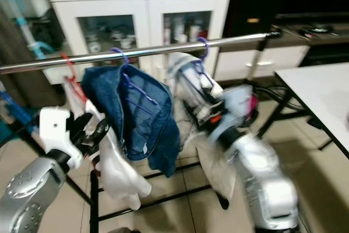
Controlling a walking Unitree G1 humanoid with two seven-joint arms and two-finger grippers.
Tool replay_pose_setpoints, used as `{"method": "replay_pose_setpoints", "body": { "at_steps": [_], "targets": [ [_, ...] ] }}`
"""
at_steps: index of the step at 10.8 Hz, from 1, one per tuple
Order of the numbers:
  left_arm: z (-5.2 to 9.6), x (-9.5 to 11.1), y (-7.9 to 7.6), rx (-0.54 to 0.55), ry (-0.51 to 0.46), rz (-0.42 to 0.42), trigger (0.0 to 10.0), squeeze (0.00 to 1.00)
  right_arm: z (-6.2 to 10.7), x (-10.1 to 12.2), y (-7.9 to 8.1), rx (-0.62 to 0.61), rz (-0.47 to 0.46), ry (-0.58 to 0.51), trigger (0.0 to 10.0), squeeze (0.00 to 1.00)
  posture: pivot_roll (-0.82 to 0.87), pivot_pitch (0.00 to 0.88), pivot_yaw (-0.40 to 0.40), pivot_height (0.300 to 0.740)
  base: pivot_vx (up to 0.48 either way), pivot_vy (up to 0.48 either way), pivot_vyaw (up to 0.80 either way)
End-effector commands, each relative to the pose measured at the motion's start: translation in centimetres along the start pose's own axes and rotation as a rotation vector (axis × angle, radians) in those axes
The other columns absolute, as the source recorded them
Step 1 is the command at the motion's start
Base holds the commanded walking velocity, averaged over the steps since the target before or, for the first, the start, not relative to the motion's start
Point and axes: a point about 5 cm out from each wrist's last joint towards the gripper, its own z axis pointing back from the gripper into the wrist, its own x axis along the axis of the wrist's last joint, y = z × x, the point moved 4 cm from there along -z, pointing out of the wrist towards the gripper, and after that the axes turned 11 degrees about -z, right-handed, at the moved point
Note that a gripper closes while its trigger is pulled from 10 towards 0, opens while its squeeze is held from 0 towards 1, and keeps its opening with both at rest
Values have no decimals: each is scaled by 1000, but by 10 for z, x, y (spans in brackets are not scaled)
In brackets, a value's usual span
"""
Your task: Hang hanger
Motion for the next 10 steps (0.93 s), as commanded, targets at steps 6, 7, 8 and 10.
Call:
{"method": "replay_pose_setpoints", "body": {
  "at_steps": [6,7,8,10],
  "targets": [
    [4,22,-3,2,-83,-132,10000,0,-4,-7,5,-21,112,37,10000,1000,-67,0,51,740,0,0,533],
    [7,26,-2,17,-96,-149,10000,0,-3,-1,2,-22,111,14,10000,1000,-61,0,50,740,0,0,800],
    [11,26,-2,21,-95,-155,10000,0,-1,-1,3,-9,119,13,10000,1000,-60,0,49,740,0,0,800],
    [12,26,0,35,-101,-163,10000,0,-4,2,8,1,83,-4,10000,1000,-55,0,45,740,0,0,800]
  ]
}}
